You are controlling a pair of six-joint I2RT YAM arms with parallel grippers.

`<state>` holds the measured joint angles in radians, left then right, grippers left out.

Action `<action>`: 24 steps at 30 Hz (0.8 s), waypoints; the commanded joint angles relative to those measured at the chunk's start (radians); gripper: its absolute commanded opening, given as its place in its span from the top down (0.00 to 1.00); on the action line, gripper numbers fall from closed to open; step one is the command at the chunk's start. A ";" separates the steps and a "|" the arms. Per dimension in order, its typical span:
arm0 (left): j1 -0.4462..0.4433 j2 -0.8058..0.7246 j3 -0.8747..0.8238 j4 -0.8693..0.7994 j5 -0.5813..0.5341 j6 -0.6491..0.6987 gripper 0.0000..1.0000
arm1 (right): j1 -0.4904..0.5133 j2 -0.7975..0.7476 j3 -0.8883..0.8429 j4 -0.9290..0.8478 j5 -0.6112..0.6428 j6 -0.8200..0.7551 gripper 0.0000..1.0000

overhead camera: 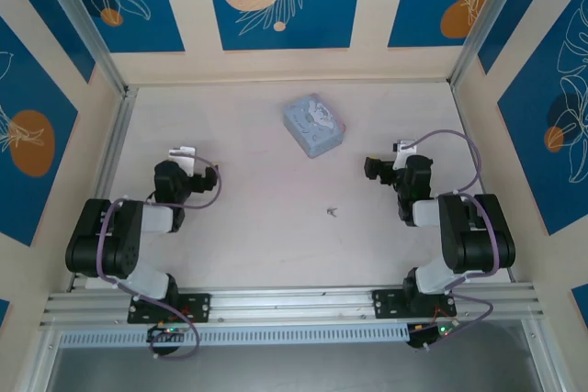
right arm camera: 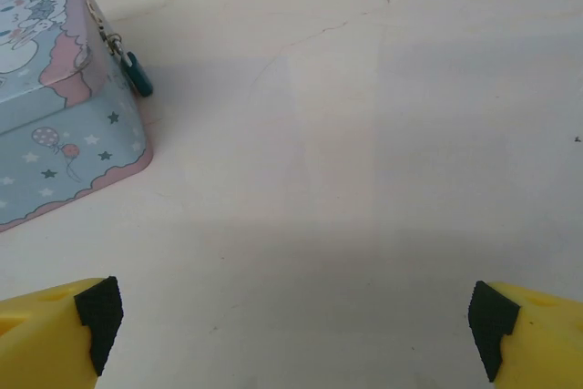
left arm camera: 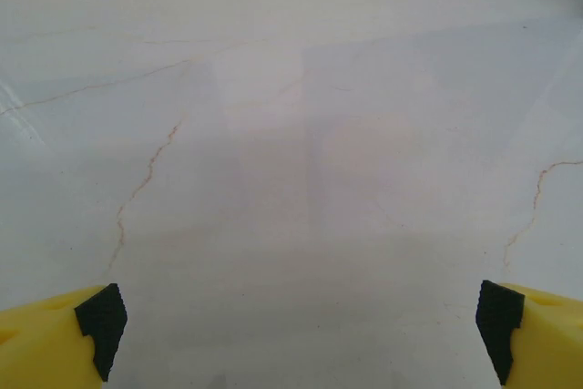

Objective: Unlock a padlock with a key

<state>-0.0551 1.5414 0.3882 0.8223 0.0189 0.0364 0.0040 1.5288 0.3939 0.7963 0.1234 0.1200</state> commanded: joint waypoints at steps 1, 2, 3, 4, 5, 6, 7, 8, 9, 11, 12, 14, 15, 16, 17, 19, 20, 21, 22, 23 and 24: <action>0.013 -0.004 0.017 0.004 0.026 0.010 0.00 | -0.005 -0.006 0.023 0.009 -0.060 -0.026 0.00; 0.012 -0.004 0.016 0.005 0.025 0.010 0.00 | -0.006 -0.006 0.024 0.008 -0.062 -0.026 0.00; 0.012 -0.006 0.015 0.005 0.026 0.011 0.00 | -0.007 -0.006 0.024 0.009 -0.061 -0.025 0.00; 0.013 -0.005 0.013 0.006 0.026 0.009 0.00 | -0.006 -0.006 0.023 0.009 -0.062 -0.025 0.01; 0.013 -0.005 0.015 0.006 0.026 0.008 0.00 | -0.006 -0.006 0.023 0.010 -0.061 -0.025 0.00; 0.012 -0.004 0.017 0.003 0.026 0.008 0.00 | -0.007 -0.006 0.024 0.007 -0.061 -0.025 0.01; 0.012 -0.003 0.019 -0.001 0.026 0.008 0.00 | -0.007 -0.006 0.024 0.009 -0.062 -0.025 0.01; 0.013 -0.001 0.021 -0.003 0.026 0.009 0.00 | -0.007 -0.006 0.023 0.007 -0.062 -0.025 0.00; 0.012 -0.001 0.021 -0.004 0.026 0.009 0.00 | -0.007 -0.006 0.024 0.008 -0.062 -0.026 0.01; 0.012 -0.001 0.023 -0.006 0.026 0.008 0.00 | -0.012 -0.006 0.023 0.008 -0.070 -0.023 0.00; 0.012 -0.002 0.023 -0.006 0.026 0.008 0.00 | -0.020 -0.006 0.026 0.006 -0.084 -0.018 0.01; 0.013 -0.006 0.016 0.003 0.025 0.010 0.00 | -0.020 -0.006 0.025 0.006 -0.085 -0.018 0.00; 0.012 -0.009 0.012 0.010 0.024 0.010 0.00 | -0.017 -0.010 0.020 0.014 -0.076 -0.017 0.01; 0.012 -0.023 0.020 -0.017 0.023 0.010 0.00 | -0.011 -0.024 0.021 0.004 -0.025 -0.001 0.01; 0.012 -0.044 0.036 -0.069 0.017 0.009 0.00 | -0.009 -0.061 0.028 -0.050 0.027 0.013 0.01; 0.012 -0.099 0.089 -0.212 0.006 0.000 0.00 | -0.011 -0.138 0.069 -0.196 0.075 0.040 0.01; 0.012 -0.123 0.115 -0.278 0.006 -0.003 0.00 | -0.013 -0.178 0.095 -0.274 0.083 0.057 0.00; 0.012 -0.146 0.129 -0.318 0.006 -0.006 0.00 | -0.014 -0.202 0.121 -0.339 0.081 0.074 0.00; 0.012 -0.171 0.144 -0.365 0.001 -0.016 0.00 | -0.018 -0.216 0.162 -0.428 0.087 0.118 0.00; 0.012 -0.195 0.158 -0.411 -0.005 -0.034 0.00 | -0.024 -0.222 0.219 -0.546 0.115 0.226 0.00; 0.013 -0.210 0.176 -0.453 -0.007 -0.046 0.00 | -0.036 -0.216 0.276 -0.656 0.127 0.324 0.00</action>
<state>-0.0551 1.3903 0.5087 0.5362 0.0181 0.0238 -0.0128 1.3407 0.5484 0.4393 0.1764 0.2379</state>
